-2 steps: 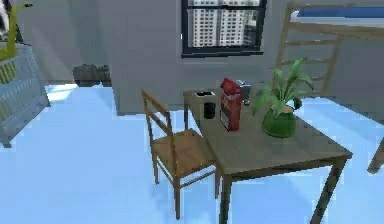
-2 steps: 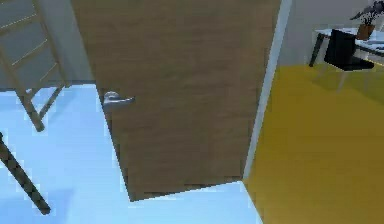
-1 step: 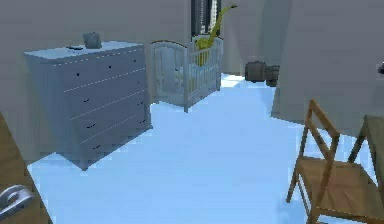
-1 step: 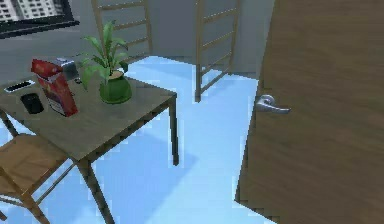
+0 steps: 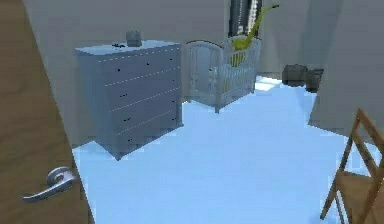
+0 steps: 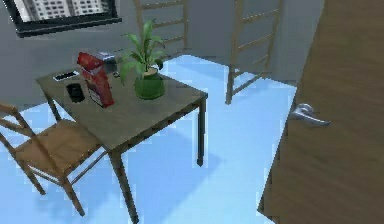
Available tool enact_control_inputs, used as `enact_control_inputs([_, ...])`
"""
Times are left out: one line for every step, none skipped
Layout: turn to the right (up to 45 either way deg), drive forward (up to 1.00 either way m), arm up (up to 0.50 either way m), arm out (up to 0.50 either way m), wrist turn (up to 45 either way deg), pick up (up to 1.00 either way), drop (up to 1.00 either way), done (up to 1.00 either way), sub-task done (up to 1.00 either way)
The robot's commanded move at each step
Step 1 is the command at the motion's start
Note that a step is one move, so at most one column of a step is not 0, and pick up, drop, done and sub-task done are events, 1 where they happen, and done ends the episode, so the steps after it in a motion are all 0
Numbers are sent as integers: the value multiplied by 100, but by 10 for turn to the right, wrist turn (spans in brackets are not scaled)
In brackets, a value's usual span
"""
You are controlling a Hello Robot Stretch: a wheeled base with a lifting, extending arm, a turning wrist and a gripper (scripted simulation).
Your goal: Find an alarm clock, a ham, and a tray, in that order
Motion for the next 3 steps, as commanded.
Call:
enact_control_inputs([0,40,0,0,0,0,0,0,0])
enact_control_inputs([270,0,0,0,0,0,0,0,0])
enact_control_inputs([0,70,0,0,0,0,0,0,0])
